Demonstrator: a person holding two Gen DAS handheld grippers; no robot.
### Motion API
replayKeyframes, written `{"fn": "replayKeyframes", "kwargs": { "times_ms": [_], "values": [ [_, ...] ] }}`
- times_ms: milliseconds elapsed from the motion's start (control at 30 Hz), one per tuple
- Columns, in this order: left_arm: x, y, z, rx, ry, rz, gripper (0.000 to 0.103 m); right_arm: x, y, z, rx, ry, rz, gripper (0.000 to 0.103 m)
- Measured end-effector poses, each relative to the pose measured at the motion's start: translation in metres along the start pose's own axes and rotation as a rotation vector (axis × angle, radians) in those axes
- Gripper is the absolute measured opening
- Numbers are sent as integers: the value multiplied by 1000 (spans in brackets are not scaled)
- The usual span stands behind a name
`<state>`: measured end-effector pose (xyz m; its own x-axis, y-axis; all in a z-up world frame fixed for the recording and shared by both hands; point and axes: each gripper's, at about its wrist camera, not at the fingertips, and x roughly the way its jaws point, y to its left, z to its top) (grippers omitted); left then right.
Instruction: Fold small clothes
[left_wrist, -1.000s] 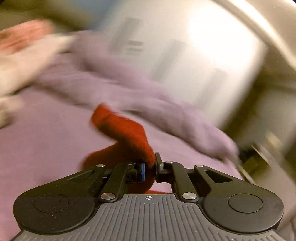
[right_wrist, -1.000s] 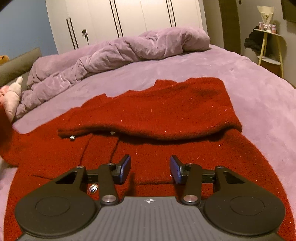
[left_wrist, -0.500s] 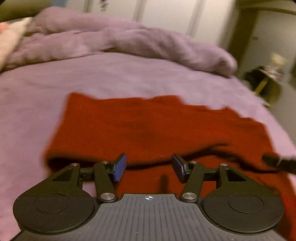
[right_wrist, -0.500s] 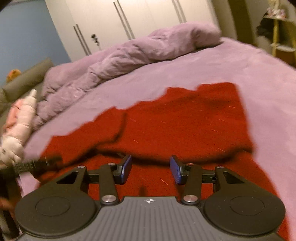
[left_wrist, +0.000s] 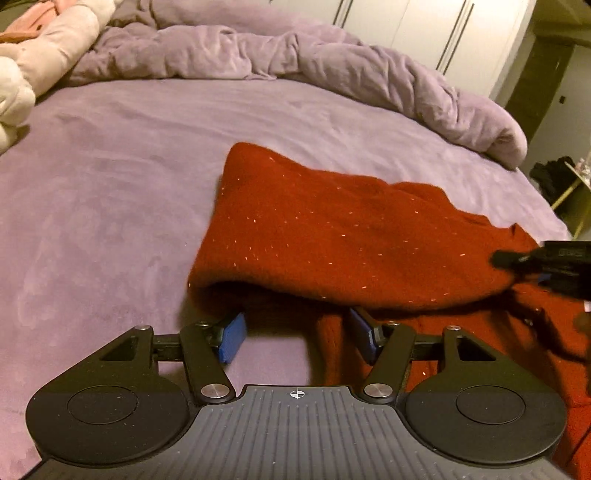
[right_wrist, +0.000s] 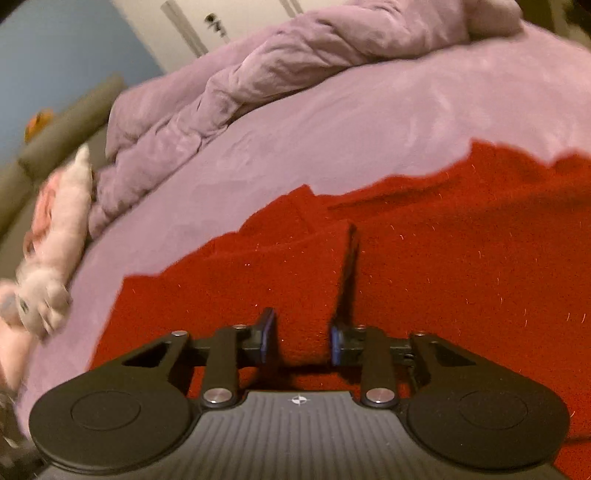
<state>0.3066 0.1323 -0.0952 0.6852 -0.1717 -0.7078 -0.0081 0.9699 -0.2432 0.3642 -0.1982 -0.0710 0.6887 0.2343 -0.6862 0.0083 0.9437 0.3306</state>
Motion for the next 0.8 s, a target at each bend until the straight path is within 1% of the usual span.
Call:
{"fn": "replayKeyframes", "kwargs": {
  "times_ms": [67,100,133,167,200,300,367,400,433,500,533,600,633,667,700,733,767,800],
  "values": [
    [2,-2,4,14,4,8,58,-33,2,0,-64,-147,-63,15],
    [3,-4,6,21,1,10,51,-48,0,0,-79,-217,-109,15],
    [5,-6,8,30,-2,7,42,-63,-3,-5,-92,-277,-166,15],
    [7,-9,10,33,3,-3,37,-73,-11,-9,-92,-318,-214,15],
    [11,-13,12,31,9,-11,34,-80,-21,-14,-72,-334,-252,15],
    [21,-33,17,70,32,-15,34,-82,-59,-30,15,-284,-310,15],
    [23,-45,17,117,26,-10,33,-78,-87,-40,87,-230,-327,14],
    [23,-49,16,137,22,-14,33,-77,-96,-43,114,-209,-325,14],
    [23,-52,15,153,21,-19,29,-76,-106,-46,147,-181,-310,14],
    [25,-54,13,163,22,-18,29,-76,-119,-48,224,-167,-251,19],
    [26,-55,12,166,22,-13,28,-75,-123,-50,251,-161,-214,22],
    [28,-57,12,166,24,-5,28,-69,-123,-47,277,-150,-153,36],
    [27,-57,12,164,25,-3,28,-64,-121,-45,266,-129,-148,40],
    [27,-58,13,162,25,-2,28,-57,-117,-42,245,-104,-159,46],
    [27,-59,13,161,27,-2,28,-52,-114,-41,224,-88,-169,49],
    [27,-59,13,163,29,1,28,-50,-113,-40,209,-80,-176,49],
    [26,-60,13,165,30,3,28,-47,-109,-40,191,-79,-185,43],
    [26,-60,14,165,29,5,30,-47,-105,-39,165,-90,-182,24]
  ]
}}
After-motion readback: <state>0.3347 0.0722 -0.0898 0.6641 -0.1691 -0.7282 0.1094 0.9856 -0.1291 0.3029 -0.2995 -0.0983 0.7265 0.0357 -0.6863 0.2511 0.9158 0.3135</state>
